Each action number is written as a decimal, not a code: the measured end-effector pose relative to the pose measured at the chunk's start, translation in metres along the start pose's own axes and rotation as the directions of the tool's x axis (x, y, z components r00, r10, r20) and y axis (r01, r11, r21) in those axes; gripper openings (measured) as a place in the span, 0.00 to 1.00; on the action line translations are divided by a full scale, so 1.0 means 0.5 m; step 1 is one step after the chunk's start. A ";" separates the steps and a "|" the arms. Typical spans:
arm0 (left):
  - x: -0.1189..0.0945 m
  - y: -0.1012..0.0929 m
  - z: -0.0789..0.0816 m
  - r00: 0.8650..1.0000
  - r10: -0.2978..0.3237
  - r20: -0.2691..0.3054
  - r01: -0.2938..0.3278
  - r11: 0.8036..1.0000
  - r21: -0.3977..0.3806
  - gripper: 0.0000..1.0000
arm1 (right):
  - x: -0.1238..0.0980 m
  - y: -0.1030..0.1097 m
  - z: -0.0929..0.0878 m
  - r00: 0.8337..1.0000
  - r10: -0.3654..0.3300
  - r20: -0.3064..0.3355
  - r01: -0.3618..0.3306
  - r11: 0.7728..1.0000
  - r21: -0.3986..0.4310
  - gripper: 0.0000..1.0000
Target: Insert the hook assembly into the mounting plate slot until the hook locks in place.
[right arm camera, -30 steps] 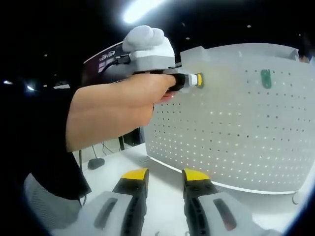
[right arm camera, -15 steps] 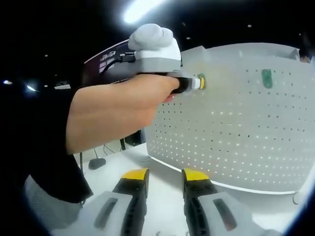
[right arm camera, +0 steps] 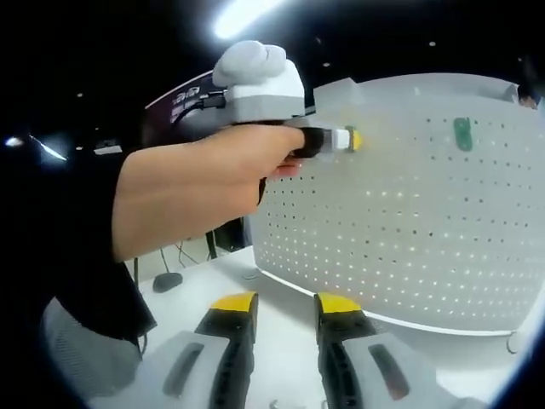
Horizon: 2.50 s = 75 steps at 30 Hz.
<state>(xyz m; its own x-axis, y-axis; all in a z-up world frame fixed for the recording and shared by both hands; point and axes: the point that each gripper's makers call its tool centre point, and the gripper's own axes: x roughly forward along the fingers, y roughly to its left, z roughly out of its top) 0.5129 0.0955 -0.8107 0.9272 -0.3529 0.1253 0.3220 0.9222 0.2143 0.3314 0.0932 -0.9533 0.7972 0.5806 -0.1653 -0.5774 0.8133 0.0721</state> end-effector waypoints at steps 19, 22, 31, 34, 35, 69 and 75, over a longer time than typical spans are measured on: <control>-0.039 -0.003 -0.017 0.998 -0.059 0.005 0.059 0.998 -0.037 0.40 | -0.001 -0.009 -0.006 1.000 -0.011 -0.008 0.011 1.000 -0.006 0.24; -0.047 0.000 -0.016 0.998 -0.064 0.010 0.065 0.997 -0.044 0.42 | -0.001 -0.011 -0.006 1.000 -0.013 -0.009 0.013 1.000 -0.006 0.24; -0.078 0.017 -0.010 0.997 -0.071 0.028 0.072 0.995 -0.062 0.45 | -0.001 -0.015 -0.010 1.000 -0.019 -0.012 0.019 1.000 -0.010 0.24; -0.091 0.026 -0.011 0.997 -0.071 0.033 0.073 0.995 -0.068 0.46 | -0.002 -0.020 -0.013 1.000 -0.027 -0.017 0.027 1.000 -0.010 0.24; -0.095 0.027 -0.012 0.997 -0.072 0.036 0.075 0.995 -0.064 0.46 | -0.002 -0.022 -0.014 0.999 -0.030 -0.018 0.029 1.000 -0.011 0.24; -0.301 0.026 -0.119 0.981 -0.193 0.027 0.195 0.977 -0.090 0.44 | 0.001 -0.057 -0.061 0.992 -0.100 -0.076 0.095 0.994 -0.058 0.21; -0.334 -0.001 -0.134 0.972 -0.235 0.028 0.236 0.968 -0.083 0.44 | 0.003 -0.062 -0.080 0.989 -0.107 -0.106 0.100 0.993 -0.063 0.21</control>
<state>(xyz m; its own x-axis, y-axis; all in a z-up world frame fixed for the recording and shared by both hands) 0.3706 0.1644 -0.8966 0.8199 -0.5640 0.0985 0.5469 0.8224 0.1565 0.3435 0.0676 -0.9953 0.8310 0.4833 -0.2755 -0.5045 0.8634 -0.0071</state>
